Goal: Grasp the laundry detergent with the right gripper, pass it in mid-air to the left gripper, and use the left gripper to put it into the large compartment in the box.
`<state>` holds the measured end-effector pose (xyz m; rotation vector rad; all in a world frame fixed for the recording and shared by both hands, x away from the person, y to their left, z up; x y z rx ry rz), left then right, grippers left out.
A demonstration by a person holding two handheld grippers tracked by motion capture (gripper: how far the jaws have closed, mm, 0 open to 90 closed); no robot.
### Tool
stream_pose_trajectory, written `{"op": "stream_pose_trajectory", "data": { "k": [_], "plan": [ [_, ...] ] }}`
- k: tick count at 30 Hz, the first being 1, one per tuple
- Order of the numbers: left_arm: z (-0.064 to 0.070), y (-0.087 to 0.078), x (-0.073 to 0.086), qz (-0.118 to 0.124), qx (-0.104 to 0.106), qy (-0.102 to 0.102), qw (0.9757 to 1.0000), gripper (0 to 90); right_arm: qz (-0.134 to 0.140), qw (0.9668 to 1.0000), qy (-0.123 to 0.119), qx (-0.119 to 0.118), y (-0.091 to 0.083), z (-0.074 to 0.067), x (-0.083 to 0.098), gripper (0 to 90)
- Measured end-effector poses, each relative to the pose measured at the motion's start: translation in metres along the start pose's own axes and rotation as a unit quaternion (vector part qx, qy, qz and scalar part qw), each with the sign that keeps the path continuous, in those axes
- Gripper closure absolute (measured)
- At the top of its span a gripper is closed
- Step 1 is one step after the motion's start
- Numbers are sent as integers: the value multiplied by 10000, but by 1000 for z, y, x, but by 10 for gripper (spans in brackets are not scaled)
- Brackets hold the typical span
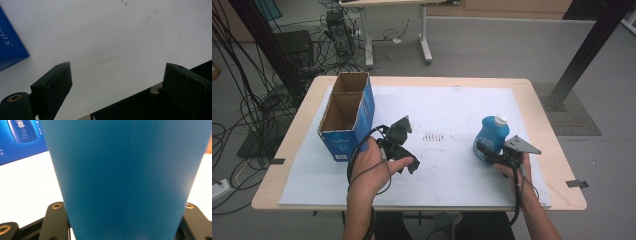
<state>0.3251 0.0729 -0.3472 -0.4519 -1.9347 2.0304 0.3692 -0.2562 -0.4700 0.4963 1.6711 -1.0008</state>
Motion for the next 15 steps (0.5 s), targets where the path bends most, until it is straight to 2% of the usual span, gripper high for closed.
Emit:
{"op": "stream_pose_trajectory", "data": {
  "k": [3,5,8,10,15],
  "plan": [
    [0,-3,-1,48,-20,56,10000,92,-35,10000,-14,-25,0,0,-1,412],
    [-1,-6,-2,47,9,174,9998,92,-58,10000,-28,-70,0,0,-1,413],
    [-3,-11,-3,45,-100,223,9997,94,-81,9998,-39,-158,-1,-1,-3,413],
    [-4,-12,-4,53,-77,259,9996,94,-82,9998,-34,-176,-1,-2,-4,413],
    [-6,-19,-8,68,-113,406,9991,94,-32,9996,-21,-284,-5,-5,-16,414]
  ]
}}
Point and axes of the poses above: each handheld gripper's, and its own axes: y roughly forward along the jaws, x roughly out of its underside, z roughly to its right, the point moved 3 cm from there along y, roughly forward along the jaws, and after that the axes turned 8 degrees about -z, right-handed, at the moved point
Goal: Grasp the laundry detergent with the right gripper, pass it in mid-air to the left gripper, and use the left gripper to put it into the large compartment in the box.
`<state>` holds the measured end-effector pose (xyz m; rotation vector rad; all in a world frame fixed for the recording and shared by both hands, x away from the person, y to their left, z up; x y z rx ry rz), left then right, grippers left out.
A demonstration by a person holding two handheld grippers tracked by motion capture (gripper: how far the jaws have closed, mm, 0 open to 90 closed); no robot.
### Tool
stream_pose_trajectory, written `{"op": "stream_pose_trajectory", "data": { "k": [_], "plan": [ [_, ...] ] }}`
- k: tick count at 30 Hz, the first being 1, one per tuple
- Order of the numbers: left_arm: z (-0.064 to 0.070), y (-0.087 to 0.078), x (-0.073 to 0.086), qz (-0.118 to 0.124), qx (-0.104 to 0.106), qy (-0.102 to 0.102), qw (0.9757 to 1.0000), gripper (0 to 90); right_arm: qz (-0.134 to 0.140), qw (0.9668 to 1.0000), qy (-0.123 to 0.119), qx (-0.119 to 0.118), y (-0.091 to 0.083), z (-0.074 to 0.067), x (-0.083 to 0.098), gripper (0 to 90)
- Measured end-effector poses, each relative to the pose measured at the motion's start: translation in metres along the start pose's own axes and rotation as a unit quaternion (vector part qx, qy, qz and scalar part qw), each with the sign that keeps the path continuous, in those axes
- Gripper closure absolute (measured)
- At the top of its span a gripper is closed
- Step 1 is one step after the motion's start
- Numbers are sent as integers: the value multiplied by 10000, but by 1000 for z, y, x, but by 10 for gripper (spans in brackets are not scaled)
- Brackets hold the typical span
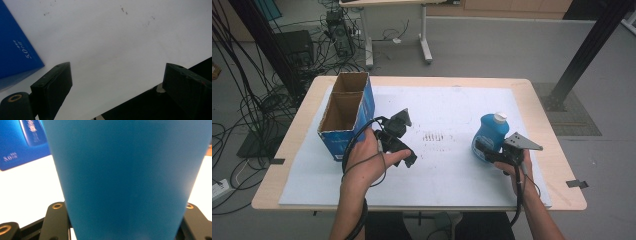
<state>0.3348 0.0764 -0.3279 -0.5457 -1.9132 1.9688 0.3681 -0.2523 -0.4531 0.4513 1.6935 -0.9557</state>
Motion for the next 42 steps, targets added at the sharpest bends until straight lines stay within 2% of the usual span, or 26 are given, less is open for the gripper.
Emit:
{"op": "stream_pose_trajectory", "data": {
  "k": [4,11,15,26,28,29,30,31,34,35,36,37,38,40,41,42],
  "plan": [
    [0,-5,-1,48,59,99,9999,94,7,10000,-9,-63,-2,-2,-8,414],
    [1,-18,-3,114,17,275,9996,95,-68,9995,-12,-304,-9,-6,-28,414],
    [2,-26,-5,137,-17,425,9990,95,-106,9991,-55,-395,-11,-8,-33,414],
    [13,-54,-7,324,81,836,9959,99,-149,9961,-108,-866,-16,-13,-48,414],
    [16,-57,-8,318,105,916,9952,100,-193,9941,-174,-1054,-15,-16,-50,414],
    [17,-58,-9,311,102,983,9946,100,-193,9941,-174,-1054,-15,-16,-50,414],
    [20,-61,-11,276,93,1096,9936,101,-225,9911,-270,-1281,-14,-19,-52,414],
    [20,-61,-11,276,93,1096,9936,101,-225,9911,-270,-1281,-14,-19,-52,414],
    [24,-67,-14,264,115,1323,9908,102,-271,9835,-459,-1730,-13,-27,-56,414],
    [24,-67,-14,264,115,1323,9908,102,-271,9835,-459,-1730,-13,-27,-56,414],
    [25,-70,-15,109,-225,1406,9898,101,-320,9802,-529,-1882,-12,-31,-58,414],
    [26,-74,-17,33,-484,1455,9882,98,-340,9791,-565,-1925,-12,-33,-58,414],
    [26,-74,-17,33,-484,1455,9882,98,-340,9791,-565,-1925,-12,-33,-58,414],
    [27,-82,-20,83,-457,1489,9878,98,-366,9768,-639,-2010,-11,-37,-59,414],
    [27,-85,-21,77,-452,1557,9867,98,-372,9759,-656,-2050,-11,-38,-60,414],
    [29,-90,-24,59,-434,1677,9849,98,-381,9731,-718,-2154,-10,-40,-61,414]
  ]
}}
Point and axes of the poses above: each handheld gripper's, and its own axes: y roughly forward along the jaws, x roughly out of its underside, z roughly to its right, the point moved 3 cm from there along y, roughly forward along the jaws, and after that the axes turned 8 degrees about -z, right-handed, at the moved point
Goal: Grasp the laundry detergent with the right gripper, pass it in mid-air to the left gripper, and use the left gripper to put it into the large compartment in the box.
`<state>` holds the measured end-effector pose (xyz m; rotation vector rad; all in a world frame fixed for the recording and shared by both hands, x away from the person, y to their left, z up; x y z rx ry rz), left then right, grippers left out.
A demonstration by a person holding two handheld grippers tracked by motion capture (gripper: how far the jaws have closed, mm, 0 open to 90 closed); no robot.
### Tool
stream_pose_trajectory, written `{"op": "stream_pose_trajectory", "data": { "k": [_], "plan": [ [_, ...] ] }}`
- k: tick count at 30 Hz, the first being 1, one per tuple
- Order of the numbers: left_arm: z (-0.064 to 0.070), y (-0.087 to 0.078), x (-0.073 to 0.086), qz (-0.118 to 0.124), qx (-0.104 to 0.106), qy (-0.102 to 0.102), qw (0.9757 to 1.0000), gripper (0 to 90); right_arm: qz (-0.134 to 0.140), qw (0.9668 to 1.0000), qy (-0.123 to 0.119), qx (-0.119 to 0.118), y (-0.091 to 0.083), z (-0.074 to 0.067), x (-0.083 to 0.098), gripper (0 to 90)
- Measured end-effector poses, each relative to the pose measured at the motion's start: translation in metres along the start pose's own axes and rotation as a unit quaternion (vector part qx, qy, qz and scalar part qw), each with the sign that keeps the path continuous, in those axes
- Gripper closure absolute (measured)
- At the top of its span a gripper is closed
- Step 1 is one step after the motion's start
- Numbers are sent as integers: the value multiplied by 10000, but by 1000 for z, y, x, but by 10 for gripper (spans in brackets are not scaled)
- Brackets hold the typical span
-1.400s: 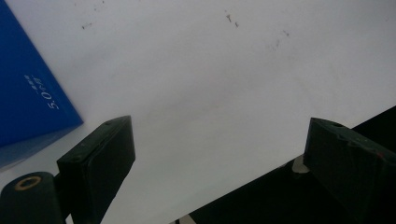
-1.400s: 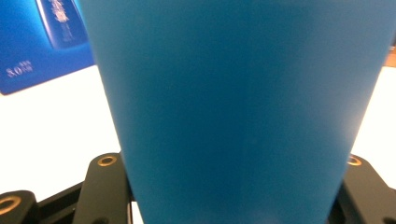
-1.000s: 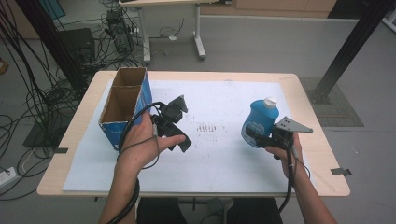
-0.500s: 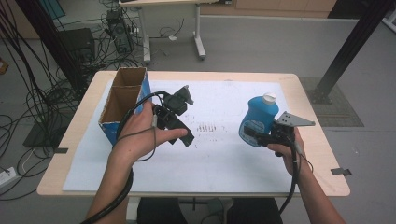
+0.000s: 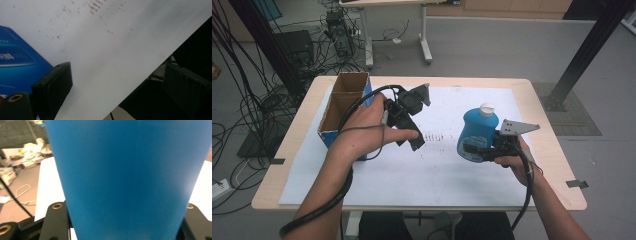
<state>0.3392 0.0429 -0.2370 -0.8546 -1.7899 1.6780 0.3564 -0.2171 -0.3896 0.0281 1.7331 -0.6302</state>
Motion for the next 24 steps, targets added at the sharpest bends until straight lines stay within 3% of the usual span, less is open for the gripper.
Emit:
{"op": "stream_pose_trajectory", "data": {
  "k": [10,17,24],
  "plan": [
    [3,-18,-10,131,63,594,9981,94,-166,9982,-191,-539,2,-9,-9,414],
    [9,-27,-16,119,74,1084,9940,93,-212,9956,-338,-853,2,-13,-14,414],
    [13,-30,-19,102,32,1284,9917,93,-251,9927,-468,-1087,4,-18,-18,414]
  ]
}}
Point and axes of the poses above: each handheld gripper's, and its own axes: y roughly forward along the jaws, x roughly out of its underside, z roughly to its right, the point moved 3 cm from there along y, roughly forward along the jaws, and after that the axes turned 8 degrees about -z, right-handed, at the moved point
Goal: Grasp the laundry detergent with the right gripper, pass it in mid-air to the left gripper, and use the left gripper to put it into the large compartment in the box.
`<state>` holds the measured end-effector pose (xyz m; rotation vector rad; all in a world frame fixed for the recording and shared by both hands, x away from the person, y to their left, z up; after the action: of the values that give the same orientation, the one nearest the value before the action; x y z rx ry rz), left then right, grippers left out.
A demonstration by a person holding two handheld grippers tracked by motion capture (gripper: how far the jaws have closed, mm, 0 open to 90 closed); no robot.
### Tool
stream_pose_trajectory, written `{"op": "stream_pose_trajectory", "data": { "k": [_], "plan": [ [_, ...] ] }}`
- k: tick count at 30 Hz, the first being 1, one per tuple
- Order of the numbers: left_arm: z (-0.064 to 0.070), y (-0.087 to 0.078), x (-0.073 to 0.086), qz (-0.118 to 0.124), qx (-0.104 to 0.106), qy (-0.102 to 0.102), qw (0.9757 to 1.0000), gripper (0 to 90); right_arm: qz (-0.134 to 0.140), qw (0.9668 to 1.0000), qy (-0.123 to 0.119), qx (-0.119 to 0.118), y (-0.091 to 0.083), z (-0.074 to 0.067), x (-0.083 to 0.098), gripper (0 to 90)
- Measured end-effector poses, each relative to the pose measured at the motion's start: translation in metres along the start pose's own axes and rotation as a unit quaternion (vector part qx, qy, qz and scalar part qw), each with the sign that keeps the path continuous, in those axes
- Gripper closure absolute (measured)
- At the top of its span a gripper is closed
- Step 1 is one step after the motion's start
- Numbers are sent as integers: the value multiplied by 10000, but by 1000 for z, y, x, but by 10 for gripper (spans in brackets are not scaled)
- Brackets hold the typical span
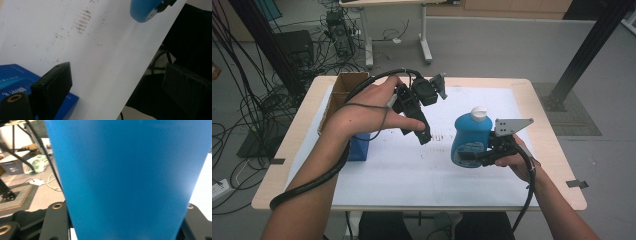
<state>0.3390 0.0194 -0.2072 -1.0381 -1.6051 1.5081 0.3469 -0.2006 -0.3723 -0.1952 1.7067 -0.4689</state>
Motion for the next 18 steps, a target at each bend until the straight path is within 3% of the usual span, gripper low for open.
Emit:
{"op": "stream_pose_trajectory", "data": {
  "k": [8,18],
  "plan": [
    [4,-3,-4,-33,45,225,9997,93,-46,9994,-138,-330,9,-5,-7,414],
    [4,-3,-8,7,78,331,9994,93,-56,9988,-204,-447,17,-9,-13,414]
  ]
}}
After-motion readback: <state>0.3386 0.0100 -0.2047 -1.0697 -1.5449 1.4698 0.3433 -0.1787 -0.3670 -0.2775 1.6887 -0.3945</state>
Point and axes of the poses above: each handheld gripper's, and its own axes: y roughly forward along the jaws, x roughly out of its underside, z roughly to its right, the point moved 3 cm from there along y, roughly forward along the jaws, and after that the axes turned 8 degrees about -z, right-handed, at the moved point
